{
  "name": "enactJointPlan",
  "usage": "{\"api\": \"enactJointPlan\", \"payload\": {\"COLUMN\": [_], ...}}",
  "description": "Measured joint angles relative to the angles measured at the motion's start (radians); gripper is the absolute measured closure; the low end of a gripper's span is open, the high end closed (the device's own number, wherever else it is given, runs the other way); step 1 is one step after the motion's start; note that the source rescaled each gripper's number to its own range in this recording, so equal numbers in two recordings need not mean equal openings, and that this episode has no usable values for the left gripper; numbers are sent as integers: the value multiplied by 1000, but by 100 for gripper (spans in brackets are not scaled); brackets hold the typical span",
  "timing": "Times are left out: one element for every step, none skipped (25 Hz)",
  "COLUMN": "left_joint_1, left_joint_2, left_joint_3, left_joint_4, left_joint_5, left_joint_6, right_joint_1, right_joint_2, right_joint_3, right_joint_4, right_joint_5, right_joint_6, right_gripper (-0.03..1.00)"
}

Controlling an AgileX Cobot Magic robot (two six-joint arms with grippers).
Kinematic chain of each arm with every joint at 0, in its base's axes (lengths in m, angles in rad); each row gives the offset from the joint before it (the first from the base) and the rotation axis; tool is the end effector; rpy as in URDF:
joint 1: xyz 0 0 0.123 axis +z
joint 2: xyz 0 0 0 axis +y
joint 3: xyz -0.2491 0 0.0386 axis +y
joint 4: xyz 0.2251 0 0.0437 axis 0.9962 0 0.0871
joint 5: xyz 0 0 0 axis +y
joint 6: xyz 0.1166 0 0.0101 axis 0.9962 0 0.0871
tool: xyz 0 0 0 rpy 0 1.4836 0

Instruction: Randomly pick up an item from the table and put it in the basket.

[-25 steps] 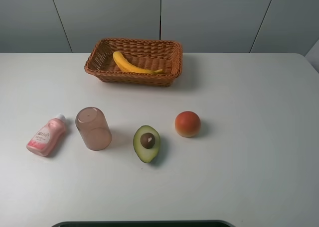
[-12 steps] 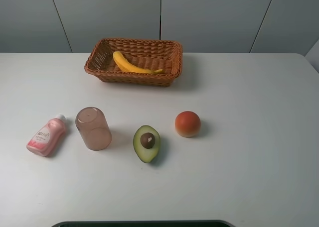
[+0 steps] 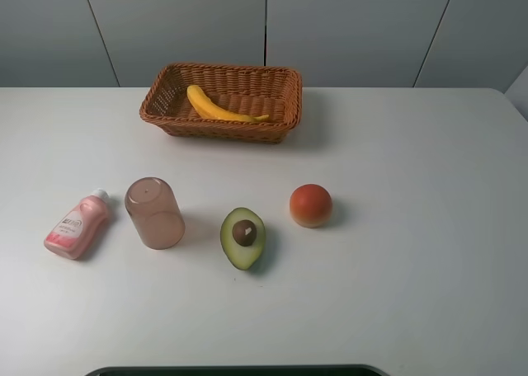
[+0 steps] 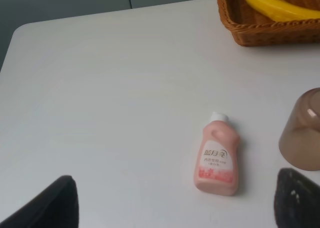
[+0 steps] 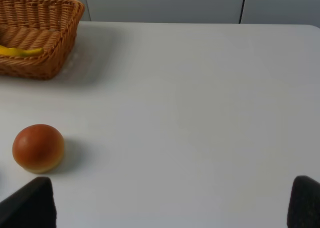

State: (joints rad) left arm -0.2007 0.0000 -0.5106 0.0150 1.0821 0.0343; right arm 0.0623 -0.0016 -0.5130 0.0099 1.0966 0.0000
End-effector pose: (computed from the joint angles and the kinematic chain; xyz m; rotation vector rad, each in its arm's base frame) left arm 0.0292 -0.0044 0.2552 0.2401 2.0420 -0.0853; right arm 0.0281 0.0028 0.2544 -0.0651 2.0649 0.0503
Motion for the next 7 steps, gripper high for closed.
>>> {"api": "enactJointPlan", "payload": {"left_joint_1": [0,0,0,0,0,0,0], "left_joint_2": [0,0,0,0,0,0,0], "left_joint_3": [0,0,0,0,0,0,0], "left_joint_4": [0,0,0,0,0,0,0], "left_joint_5": [0,0,0,0,0,0,0], "left_joint_6": [0,0,0,0,0,0,0], "right_joint_1": [0,0,0,0,0,0,0], "right_joint_2": [0,0,0,0,0,0,0], "right_joint_3": [0,0,0,0,0,0,0], "right_joint_4": [0,0,0,0,0,0,0], "right_joint_5": [0,0,0,0,0,0,0], "right_joint_6": [0,0,0,0,0,0,0], "right_gripper": [-3,-3,-3,-3,-3,-3,-3]}}
